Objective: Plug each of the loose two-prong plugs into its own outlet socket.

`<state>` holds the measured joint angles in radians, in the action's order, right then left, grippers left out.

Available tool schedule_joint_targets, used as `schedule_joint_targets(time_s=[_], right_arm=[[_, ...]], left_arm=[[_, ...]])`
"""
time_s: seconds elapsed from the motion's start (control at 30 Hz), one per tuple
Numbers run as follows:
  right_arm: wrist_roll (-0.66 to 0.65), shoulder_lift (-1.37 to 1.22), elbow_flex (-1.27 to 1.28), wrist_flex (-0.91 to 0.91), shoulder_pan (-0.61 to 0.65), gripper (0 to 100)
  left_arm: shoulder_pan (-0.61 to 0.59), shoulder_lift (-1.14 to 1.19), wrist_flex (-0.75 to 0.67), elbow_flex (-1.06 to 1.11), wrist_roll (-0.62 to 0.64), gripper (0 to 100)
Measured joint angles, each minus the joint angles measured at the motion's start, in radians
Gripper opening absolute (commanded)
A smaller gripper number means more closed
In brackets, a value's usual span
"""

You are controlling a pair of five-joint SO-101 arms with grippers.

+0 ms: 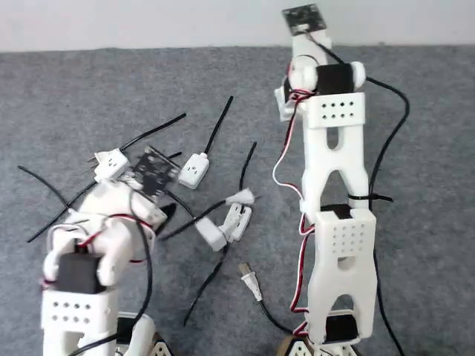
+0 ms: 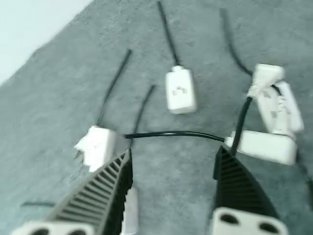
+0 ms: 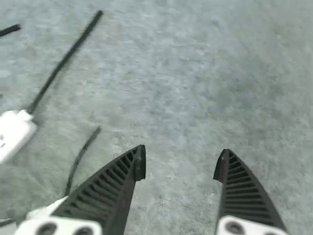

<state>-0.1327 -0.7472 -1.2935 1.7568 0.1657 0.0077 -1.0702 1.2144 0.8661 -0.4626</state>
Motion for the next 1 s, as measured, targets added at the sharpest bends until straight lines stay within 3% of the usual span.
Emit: schedule_joint_targets(time_s=[0.23,0.43,0.53,0.73,1.0], right_arm=[[0.0,0.318,0.0,0.0,0.034,24.5],[0.0,0.529,0.071,0.0,0.279,24.5],[0.0,0.575,0.173,0.0,0.388,24.5],[0.0,0.594,0.371,0.0,0.411,24.5],[0.0,0.595,0.608,0.0,0.532,24.5]], left_arm=[[-0.126,0.0,0.095,-0.227,0.0,26],[-0.14,-0.002,0.222,-0.419,0.046,26],[-0.146,-0.002,0.302,-0.537,0.071,26],[-0.147,-0.012,0.451,-0.736,0.08,26],[-0.147,-0.014,0.474,-0.769,0.081,26]])
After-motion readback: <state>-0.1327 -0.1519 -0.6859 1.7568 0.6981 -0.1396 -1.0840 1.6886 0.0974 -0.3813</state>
